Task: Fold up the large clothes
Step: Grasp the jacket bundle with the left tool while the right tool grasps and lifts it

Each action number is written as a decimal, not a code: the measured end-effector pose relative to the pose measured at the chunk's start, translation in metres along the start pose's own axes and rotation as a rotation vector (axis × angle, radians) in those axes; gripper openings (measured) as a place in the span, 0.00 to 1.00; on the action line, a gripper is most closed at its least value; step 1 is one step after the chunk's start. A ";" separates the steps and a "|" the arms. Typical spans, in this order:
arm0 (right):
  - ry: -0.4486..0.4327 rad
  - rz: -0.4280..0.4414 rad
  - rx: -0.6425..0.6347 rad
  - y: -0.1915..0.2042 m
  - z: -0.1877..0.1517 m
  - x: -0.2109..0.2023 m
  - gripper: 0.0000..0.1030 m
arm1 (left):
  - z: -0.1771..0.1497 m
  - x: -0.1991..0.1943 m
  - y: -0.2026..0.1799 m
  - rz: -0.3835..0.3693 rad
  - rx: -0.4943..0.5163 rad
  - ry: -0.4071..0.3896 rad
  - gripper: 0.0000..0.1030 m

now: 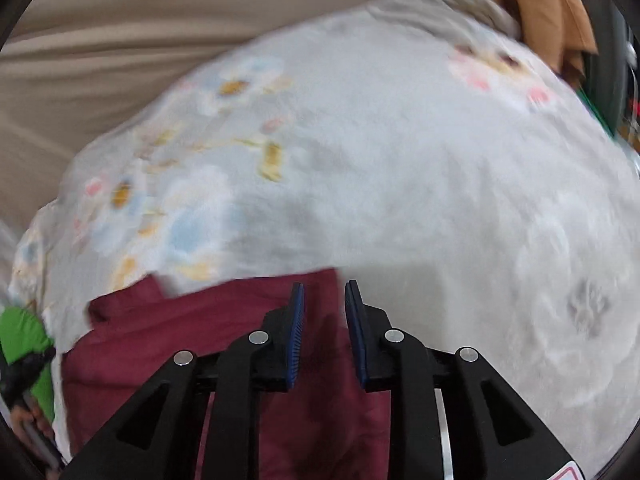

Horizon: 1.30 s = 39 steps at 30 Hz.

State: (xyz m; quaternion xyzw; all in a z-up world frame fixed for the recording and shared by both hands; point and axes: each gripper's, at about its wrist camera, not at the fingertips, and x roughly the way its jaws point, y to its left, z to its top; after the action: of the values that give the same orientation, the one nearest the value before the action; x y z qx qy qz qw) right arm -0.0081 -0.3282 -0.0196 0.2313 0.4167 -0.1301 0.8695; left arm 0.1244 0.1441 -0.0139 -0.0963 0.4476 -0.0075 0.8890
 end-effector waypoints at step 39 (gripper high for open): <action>0.089 0.136 -0.014 0.018 -0.002 0.089 0.00 | -0.021 0.069 0.000 -0.025 0.097 -0.008 0.02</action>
State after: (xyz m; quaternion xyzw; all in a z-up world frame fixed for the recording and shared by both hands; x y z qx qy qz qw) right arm 0.0532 -0.3148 -0.0848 0.2584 0.4393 -0.0572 0.8585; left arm 0.1490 0.1342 -0.0806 -0.0590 0.4417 -0.0400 0.8943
